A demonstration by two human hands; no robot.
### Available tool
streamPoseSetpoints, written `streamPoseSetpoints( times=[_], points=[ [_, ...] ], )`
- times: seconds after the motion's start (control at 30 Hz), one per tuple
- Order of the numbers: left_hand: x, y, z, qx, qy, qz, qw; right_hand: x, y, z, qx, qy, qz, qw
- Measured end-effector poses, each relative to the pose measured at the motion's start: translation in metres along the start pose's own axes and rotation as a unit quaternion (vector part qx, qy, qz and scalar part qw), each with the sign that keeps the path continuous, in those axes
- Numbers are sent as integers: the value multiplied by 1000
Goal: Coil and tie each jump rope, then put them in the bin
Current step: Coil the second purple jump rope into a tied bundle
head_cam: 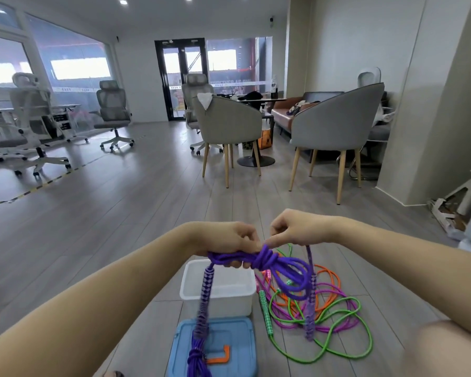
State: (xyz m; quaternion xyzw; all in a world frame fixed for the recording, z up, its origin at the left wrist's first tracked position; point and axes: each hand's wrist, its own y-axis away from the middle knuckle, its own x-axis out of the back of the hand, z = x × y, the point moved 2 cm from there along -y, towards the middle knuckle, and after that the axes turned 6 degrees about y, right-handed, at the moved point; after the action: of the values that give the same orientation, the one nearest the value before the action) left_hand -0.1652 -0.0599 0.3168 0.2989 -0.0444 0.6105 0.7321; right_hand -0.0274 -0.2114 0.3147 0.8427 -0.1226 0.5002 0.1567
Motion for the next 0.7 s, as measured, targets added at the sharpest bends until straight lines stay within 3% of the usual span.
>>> streamPoseSetpoints(
  times=[0.07,0.17,0.27,0.33,0.47,0.57,0.7],
  points=[
    [-10,-11,-9,21,-61,61,996,-8,-6,-3,-11,37,21,999],
    [-10,-25,-22,6,-44,194,980,-10,-10,-11,-22,37,87,995],
    [5,-34,-32,-6,72,369,927,-6,-9,-19,-24,-51,153,987],
    [12,-34,-32,-35,205,411,888,-5,-8,-21,-21,-134,161,978],
    [15,-25,-12,-126,346,372,852,-10,-11,-16,-40,-242,146,958],
    [6,-22,3,-165,426,298,838,-10,-12,-16,-29,-341,126,931],
    [3,-19,9,-190,428,246,849,-4,-12,-19,-25,-411,138,901]
  ],
)
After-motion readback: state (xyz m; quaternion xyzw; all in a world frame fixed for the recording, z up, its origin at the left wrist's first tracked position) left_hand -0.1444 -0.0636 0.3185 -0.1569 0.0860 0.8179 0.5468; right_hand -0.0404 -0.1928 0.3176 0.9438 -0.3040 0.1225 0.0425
